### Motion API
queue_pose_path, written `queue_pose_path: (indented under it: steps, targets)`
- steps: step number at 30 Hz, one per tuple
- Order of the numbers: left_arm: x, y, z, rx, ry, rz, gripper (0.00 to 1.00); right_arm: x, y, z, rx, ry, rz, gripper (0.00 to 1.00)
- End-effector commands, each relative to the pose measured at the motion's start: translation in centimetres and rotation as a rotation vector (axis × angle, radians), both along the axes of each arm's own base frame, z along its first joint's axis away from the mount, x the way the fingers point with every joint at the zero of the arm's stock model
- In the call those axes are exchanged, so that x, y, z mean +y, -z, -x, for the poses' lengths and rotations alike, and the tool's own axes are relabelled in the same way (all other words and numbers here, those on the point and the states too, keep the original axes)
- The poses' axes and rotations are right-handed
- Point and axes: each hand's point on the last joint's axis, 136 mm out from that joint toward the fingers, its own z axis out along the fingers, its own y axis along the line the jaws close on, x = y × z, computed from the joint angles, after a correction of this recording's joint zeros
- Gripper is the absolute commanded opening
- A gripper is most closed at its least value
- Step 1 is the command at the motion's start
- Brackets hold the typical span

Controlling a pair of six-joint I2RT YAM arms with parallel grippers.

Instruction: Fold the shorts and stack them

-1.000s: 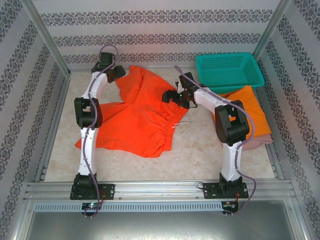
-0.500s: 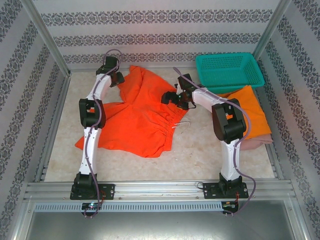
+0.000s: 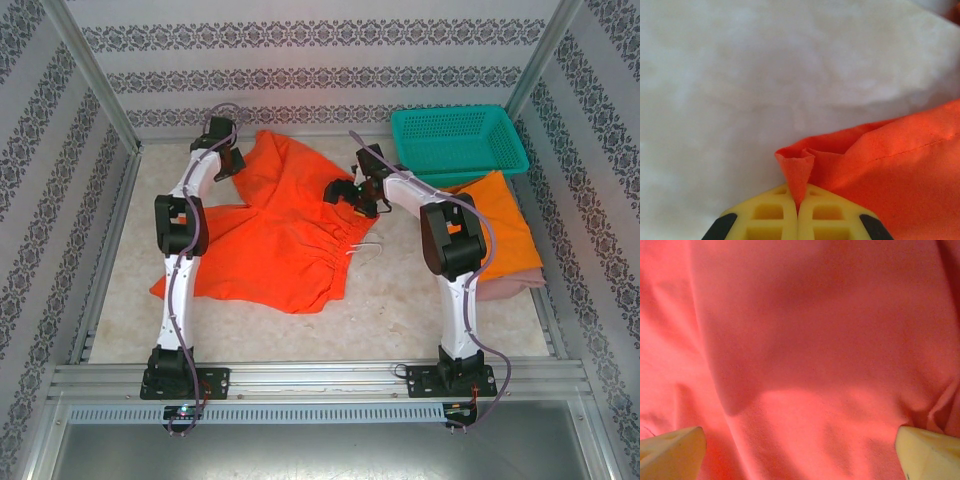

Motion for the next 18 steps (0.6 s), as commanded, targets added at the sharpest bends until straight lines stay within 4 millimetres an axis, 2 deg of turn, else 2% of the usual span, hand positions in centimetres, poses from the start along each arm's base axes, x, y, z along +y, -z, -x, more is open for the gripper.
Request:
queue_pose_path:
  steps: [1,7,11,13,15,16,18]
  targets:
    - [3.2,-4.2,1.6,-0.077,-0.093,-0.009,0.0,-1.9,1.8,0.2,0.076,0.047,0.061,0.97]
    - [7.0,-4.8,6.1,-0.203,-0.246,0.046,0.02,-2.2,2.3,-0.2,0.105,0.035,0.095,0.98]
    - [7.7,-3.3,8.4,-0.194,-0.281,0.105,0.11,-1.9,1.9,-1.1,0.094,0.028,0.091,0.98]
    - [7.9,-2.9,9.0,-0.199,-0.291,0.146,0.29,-1.5,1.4,-1.6,0.079,0.019,0.083,0.97]
    - [7.9,-3.5,9.3,-0.233,-0.292,0.197,0.44,-1.1,0.4,-2.1,0.06,0.001,0.068,0.98]
    - [8.0,-4.3,9.4,-0.26,-0.292,0.218,0.54,-0.8,-0.3,-2.4,0.042,-0.011,0.055,0.97]
    - [7.8,-6.5,9.6,-0.318,-0.278,0.248,0.6,-0.4,-2.2,-2.8,0.001,-0.029,0.034,0.97]
